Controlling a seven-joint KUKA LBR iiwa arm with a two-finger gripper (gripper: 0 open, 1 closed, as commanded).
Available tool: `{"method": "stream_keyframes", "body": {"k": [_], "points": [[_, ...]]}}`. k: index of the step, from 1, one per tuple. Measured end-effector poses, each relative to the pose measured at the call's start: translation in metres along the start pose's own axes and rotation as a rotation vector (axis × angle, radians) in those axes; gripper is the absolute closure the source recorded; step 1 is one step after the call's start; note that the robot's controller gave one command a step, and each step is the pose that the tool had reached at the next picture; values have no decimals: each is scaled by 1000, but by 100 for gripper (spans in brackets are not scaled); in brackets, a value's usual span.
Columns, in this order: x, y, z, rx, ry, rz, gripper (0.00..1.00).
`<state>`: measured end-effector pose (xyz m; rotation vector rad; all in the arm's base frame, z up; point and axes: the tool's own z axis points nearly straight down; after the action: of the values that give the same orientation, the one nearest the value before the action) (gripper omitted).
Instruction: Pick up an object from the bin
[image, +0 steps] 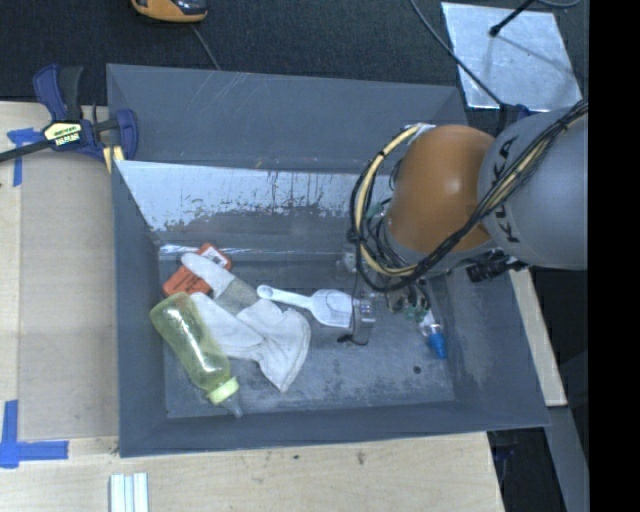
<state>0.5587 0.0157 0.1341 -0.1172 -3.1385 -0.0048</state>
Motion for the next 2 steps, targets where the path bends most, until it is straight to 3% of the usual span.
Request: {"method": "stream_keyframes", "body": {"k": [1, 2], "points": [[-15, -6, 33, 4, -9, -93, 0], [8, -6, 60, 3, -8, 155, 100]]}}
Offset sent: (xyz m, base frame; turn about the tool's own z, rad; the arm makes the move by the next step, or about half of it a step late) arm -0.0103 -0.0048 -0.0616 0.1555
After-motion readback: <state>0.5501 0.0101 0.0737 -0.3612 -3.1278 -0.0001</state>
